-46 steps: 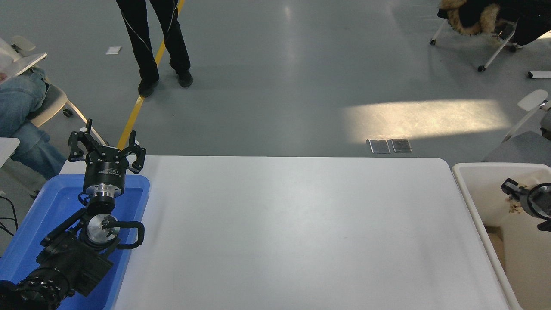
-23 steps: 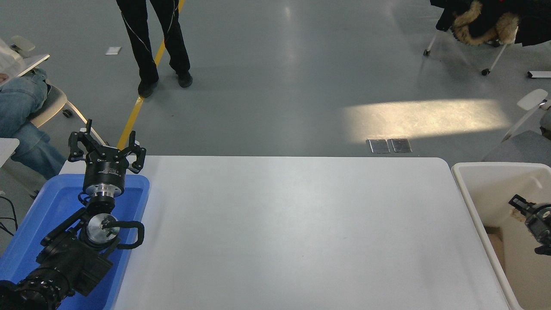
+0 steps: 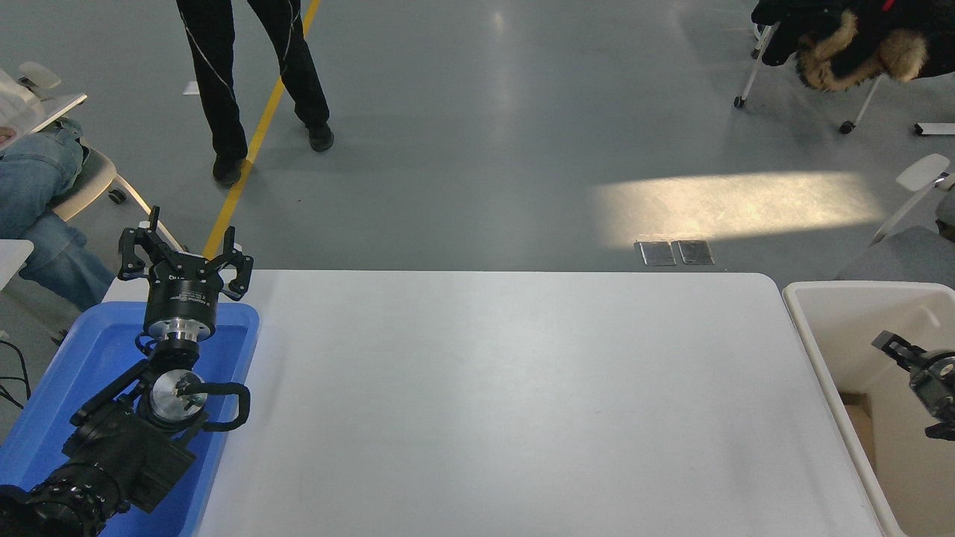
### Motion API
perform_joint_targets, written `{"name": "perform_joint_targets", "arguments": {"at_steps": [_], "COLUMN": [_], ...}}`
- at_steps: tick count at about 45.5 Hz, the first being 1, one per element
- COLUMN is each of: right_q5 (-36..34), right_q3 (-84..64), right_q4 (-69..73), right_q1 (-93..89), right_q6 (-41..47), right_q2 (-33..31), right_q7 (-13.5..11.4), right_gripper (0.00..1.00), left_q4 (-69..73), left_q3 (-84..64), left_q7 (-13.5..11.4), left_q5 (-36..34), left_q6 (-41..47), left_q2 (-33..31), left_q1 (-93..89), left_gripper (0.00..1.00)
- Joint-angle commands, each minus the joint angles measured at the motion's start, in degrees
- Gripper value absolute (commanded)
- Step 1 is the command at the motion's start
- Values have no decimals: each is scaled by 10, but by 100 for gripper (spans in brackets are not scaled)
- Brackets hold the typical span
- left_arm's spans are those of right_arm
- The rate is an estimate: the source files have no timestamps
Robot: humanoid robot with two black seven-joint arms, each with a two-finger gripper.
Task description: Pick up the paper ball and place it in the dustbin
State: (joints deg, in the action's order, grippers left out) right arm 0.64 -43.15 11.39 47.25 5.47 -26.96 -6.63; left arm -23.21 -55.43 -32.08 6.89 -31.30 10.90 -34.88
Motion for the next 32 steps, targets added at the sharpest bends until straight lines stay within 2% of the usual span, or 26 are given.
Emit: {"name": "perform_joint_targets", "arguments": {"at_steps": [1,9,13,16,26,32], "right_q5": [13,98,144,154,144,74], "right_q3": [-4,-43,-98,-151,-288,-334], "right_q4": [236,482,585,644,799,848], "right_q1": [139,314,409,480,709,807], "right_q6": [4,4,6,12,83,117], "right_q2": [-120,-222,-248,-256,-235,-170], "right_q7": [3,3,3,3,2,2], "right_gripper": [99,98,99,99,99,99], "left_q4": [0,0,0,0,0,0], "left_q3": [1,1,1,1,1,1], "left_q7": [0,0,0,0,0,1], "left_q5": [0,0,0,-1,-1,-1], "left_q6": [0,0,0,0,0,0], "left_q2": [0,0,0,0,0,0], "left_q1": [0,0,0,0,0,0], "left_gripper": [99,99,99,99,99,99]}}
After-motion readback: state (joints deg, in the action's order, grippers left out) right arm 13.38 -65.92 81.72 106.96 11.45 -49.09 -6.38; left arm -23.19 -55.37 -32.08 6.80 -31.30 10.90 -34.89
